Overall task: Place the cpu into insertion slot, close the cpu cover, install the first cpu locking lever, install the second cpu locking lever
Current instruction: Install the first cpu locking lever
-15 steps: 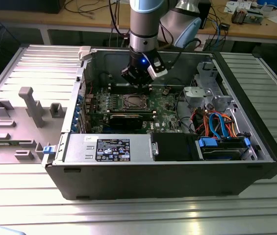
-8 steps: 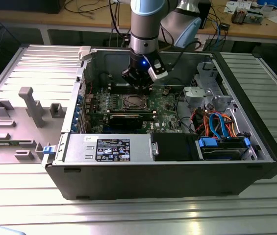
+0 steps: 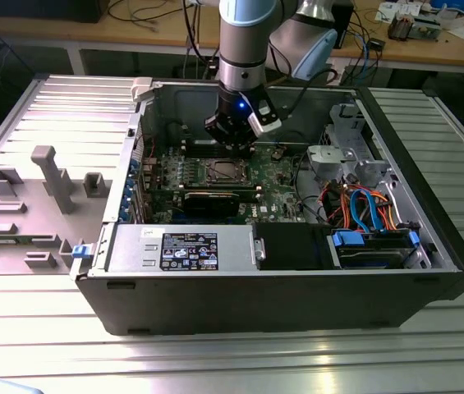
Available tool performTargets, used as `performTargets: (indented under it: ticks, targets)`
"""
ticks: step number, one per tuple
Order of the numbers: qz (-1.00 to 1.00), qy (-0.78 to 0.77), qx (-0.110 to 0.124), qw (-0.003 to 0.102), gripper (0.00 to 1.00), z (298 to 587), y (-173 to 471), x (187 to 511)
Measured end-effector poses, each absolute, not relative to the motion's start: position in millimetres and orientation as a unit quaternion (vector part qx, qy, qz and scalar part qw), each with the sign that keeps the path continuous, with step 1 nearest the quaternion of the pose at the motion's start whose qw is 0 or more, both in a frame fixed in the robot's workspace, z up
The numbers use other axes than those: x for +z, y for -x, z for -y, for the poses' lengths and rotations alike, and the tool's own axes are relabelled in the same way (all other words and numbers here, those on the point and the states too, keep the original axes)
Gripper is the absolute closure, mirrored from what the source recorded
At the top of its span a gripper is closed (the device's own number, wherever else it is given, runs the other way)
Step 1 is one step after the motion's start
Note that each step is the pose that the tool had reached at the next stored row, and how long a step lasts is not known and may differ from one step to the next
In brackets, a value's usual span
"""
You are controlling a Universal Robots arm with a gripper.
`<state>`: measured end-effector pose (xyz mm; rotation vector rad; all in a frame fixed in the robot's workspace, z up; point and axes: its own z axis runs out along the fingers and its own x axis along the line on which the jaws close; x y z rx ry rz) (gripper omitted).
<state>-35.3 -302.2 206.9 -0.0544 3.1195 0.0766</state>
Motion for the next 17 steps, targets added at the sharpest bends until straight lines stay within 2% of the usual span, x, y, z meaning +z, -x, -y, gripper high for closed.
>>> performTargets:
  ticks: [17]
  targets:
    - [-1.0, 0.017, 0.024, 0.01, 0.89, 302.2, 36.1, 206.5]
